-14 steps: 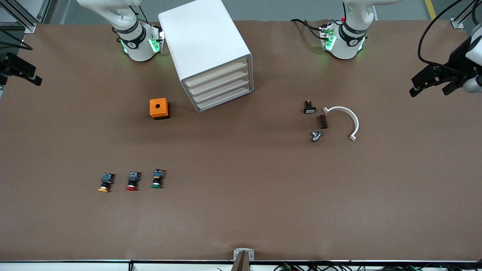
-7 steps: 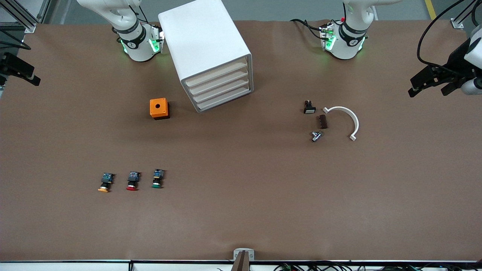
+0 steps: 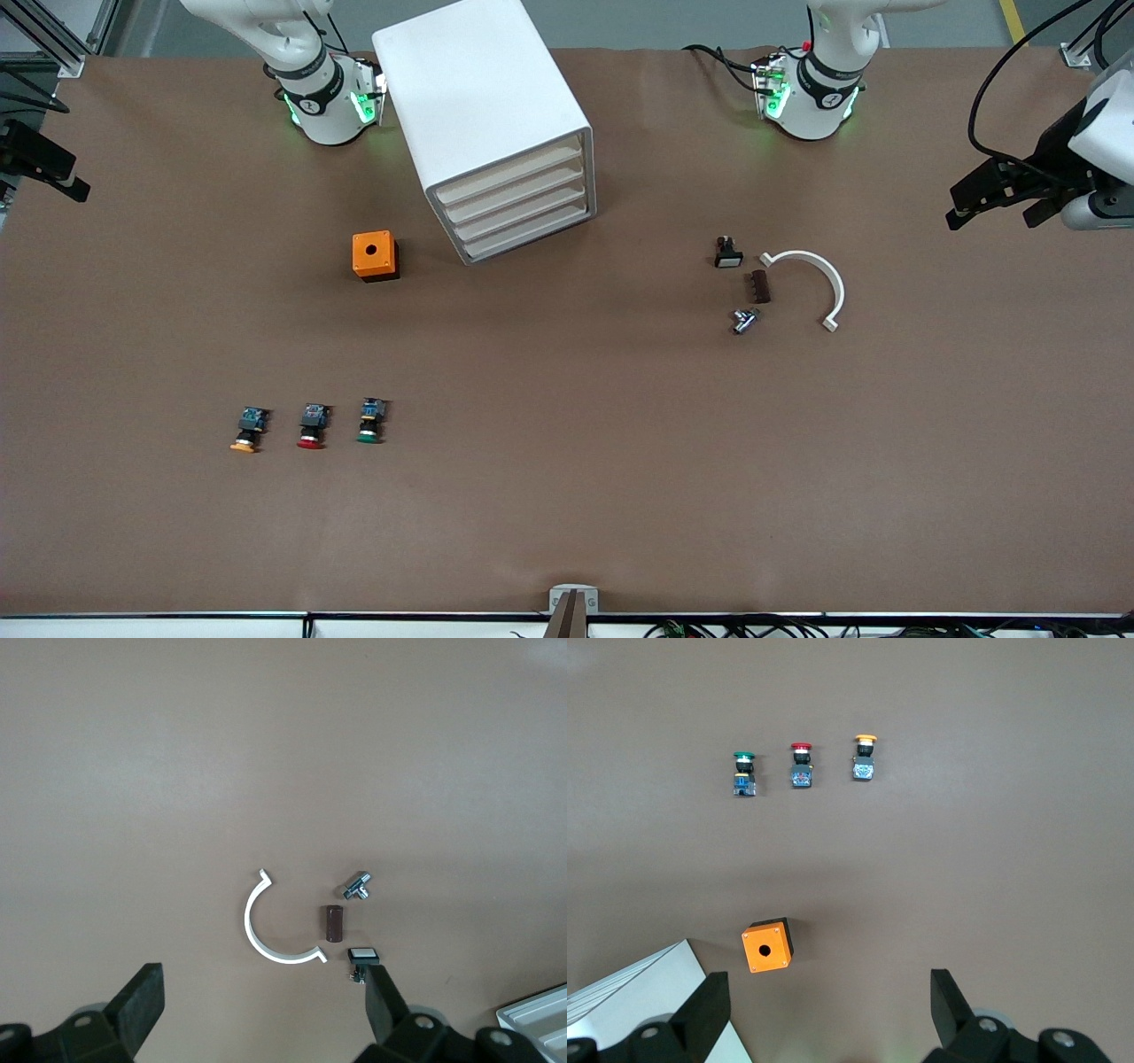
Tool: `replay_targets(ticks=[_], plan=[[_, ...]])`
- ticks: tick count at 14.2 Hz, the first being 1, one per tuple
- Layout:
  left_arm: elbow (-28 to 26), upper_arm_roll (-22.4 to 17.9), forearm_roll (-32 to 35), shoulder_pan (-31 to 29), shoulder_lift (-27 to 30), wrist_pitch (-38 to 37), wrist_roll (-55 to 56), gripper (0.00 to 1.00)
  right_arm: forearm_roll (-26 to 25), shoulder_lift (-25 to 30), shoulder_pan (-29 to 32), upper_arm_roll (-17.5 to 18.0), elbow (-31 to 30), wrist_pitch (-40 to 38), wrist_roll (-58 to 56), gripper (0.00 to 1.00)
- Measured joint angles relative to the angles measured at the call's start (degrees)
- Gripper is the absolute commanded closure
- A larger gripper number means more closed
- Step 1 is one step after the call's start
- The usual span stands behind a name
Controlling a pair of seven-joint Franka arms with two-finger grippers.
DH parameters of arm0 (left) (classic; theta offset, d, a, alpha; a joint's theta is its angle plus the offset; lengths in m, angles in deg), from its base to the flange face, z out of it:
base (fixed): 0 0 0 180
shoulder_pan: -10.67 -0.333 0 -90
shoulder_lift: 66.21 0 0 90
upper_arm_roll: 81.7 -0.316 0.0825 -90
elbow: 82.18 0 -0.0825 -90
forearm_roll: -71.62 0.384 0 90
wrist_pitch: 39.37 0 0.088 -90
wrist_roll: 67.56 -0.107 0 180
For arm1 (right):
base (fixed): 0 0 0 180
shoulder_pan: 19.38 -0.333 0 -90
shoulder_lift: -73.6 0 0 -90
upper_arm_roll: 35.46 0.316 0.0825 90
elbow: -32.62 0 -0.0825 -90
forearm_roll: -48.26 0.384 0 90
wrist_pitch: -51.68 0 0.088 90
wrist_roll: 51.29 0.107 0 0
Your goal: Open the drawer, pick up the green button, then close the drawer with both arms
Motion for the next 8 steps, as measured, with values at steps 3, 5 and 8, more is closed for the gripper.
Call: replay_targets(ticks=[3,5,8], plan=[[0.13,0.24,0.00,0.02,0.00,0.00,0.00,0.00,-0.33,1.65,0.00,0.01,-2.07,0.99,-2.74,0.00],[0.20,0.65,0.00,0.02,0.00,0.00,0.00,0.00,-0.35,2.02,0.00,0.02,-2.58,1.26,-3.15,0.00],[0.23,0.75,0.00,0.02,0.00,0.00,0.00,0.00,-0.36,2.11,0.00,0.02,-2.98,1.34,-3.18,0.00]])
